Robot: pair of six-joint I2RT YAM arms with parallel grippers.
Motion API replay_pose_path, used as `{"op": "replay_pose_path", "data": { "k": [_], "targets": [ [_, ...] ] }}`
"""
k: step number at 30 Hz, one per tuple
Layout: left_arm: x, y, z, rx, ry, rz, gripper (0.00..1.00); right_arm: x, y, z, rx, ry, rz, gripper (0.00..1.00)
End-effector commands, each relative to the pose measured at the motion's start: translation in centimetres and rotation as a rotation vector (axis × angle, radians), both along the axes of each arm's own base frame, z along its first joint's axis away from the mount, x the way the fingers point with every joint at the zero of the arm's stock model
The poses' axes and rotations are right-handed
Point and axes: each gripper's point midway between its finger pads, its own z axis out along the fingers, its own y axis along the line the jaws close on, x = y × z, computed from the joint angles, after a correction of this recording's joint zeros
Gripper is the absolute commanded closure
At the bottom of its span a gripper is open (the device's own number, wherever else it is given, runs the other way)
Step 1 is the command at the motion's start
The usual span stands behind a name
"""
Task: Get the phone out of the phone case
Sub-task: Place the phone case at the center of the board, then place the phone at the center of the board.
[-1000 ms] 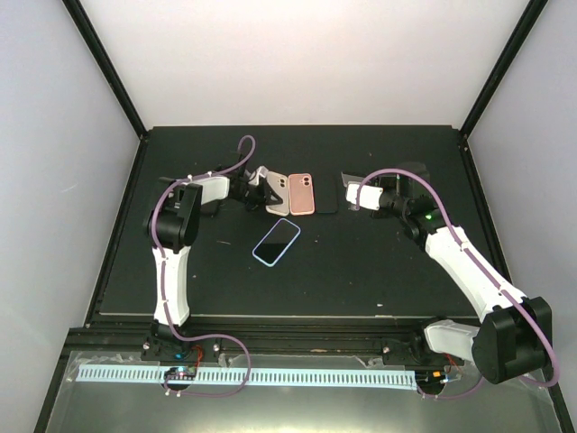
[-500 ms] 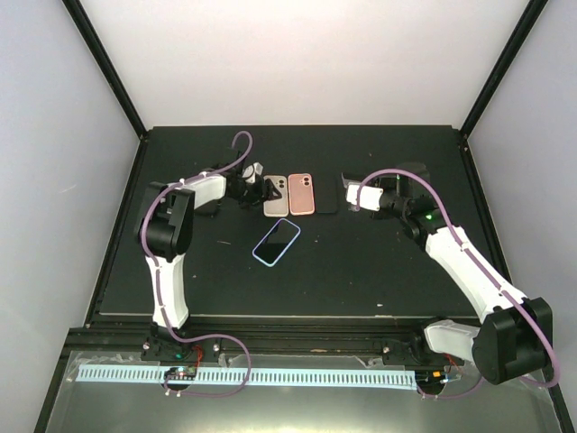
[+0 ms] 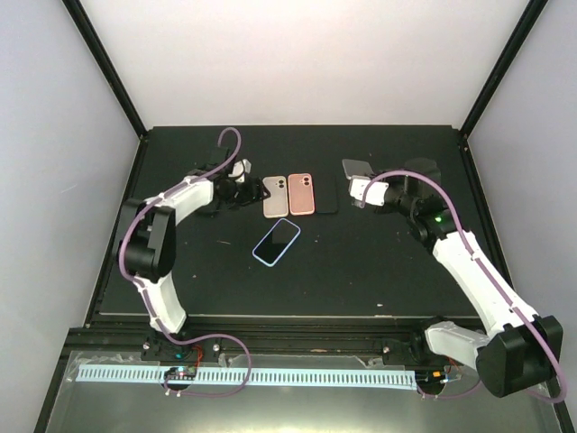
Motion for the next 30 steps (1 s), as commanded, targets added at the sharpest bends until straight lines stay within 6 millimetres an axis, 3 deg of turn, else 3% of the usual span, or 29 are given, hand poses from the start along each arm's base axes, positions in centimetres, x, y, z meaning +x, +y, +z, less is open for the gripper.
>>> {"op": "replay_pose_path", "data": {
  "k": [1,10,14,19,24,30],
  "targets": [
    [-0.3,-0.6,5.9,-0.099,-0.132,-0.018,0.25,-0.4,0.7,5.9,0.062,-0.173,0.043,0.99],
    [-4.9,-3.0,16.0,-0.405,-0.31,-0.12,0.24,-3.4,2.3,10.5,0.121,-0.293,0.098,0.99],
    [-7.0,-3.5,21.7,-0.494,-0.438,-0.196,0.22,-5.2,3.4,11.9,0.149,-0.334,0.131,0.99],
    [-10.1,-3.8,27.2,-0.588,-0.549,-0.279,0.19,-7.0,4.6,13.7,0.195,-0.386,0.154,0.99],
    [-12.3,-3.6,29.1,-0.657,-0.587,-0.301,0.14,-8.6,6.5,14.1,0.183,-0.457,0.199,0.99],
    [-12.3,-3.5,29.3,-0.744,-0.51,-0.258,0.11,-10.1,9.5,13.9,0.113,-0.575,0.26,0.99]
  ]
}}
